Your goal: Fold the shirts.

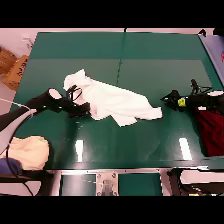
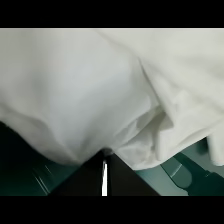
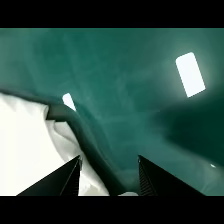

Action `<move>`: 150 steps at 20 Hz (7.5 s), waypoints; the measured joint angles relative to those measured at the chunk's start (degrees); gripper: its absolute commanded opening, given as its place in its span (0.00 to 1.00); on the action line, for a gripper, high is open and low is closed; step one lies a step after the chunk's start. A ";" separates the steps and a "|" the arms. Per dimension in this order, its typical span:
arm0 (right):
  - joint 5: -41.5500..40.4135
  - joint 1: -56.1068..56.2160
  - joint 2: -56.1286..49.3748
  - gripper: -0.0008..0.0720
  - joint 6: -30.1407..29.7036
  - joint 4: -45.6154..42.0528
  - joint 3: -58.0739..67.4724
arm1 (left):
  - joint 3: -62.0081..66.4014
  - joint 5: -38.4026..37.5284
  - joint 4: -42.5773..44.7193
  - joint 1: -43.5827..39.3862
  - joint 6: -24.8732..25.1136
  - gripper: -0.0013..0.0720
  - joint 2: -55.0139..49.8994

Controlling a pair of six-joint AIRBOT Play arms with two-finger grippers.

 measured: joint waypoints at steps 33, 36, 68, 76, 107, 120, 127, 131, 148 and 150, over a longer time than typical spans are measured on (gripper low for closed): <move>9.22 -12.28 37.97 0.03 16.85 8.28 38.73 | 71.71 -25.14 20.52 2.49 -2.93 0.05 27.10; 5.73 -15.54 44.15 0.03 19.63 7.08 42.71 | 73.55 -24.39 21.11 2.49 -1.27 0.05 30.53; -4.33 -15.82 31.47 0.03 6.78 2.71 -18.64 | 22.03 -20.13 13.51 2.49 5.31 0.05 3.28; -1.97 -17.84 28.52 0.68 4.37 2.03 -11.80 | 3.26 -12.15 10.36 2.49 7.89 0.05 2.86; 2.84 30.82 -26.40 0.04 5.70 1.18 36.57 | 1.44 -9.27 9.90 2.49 8.41 0.05 2.82; 9.51 23.28 -26.49 0.03 7.98 1.75 51.78 | 1.44 -10.49 9.90 2.49 8.44 0.05 2.82; 4.63 11.50 -26.49 0.03 16.04 -0.98 60.63 | 1.46 -11.58 9.97 2.49 8.41 0.05 2.82; 0.70 4.74 -26.51 0.03 20.48 -2.40 61.46 | 1.44 -12.20 10.21 2.49 8.41 0.05 2.82; 29.51 -3.80 -7.06 0.03 23.52 -22.82 43.17 | 6.14 -19.74 21.53 2.49 8.22 0.05 2.82; 30.25 -3.76 0.46 0.03 23.47 -27.56 31.87 | 7.56 -20.41 25.24 2.49 8.02 0.05 2.82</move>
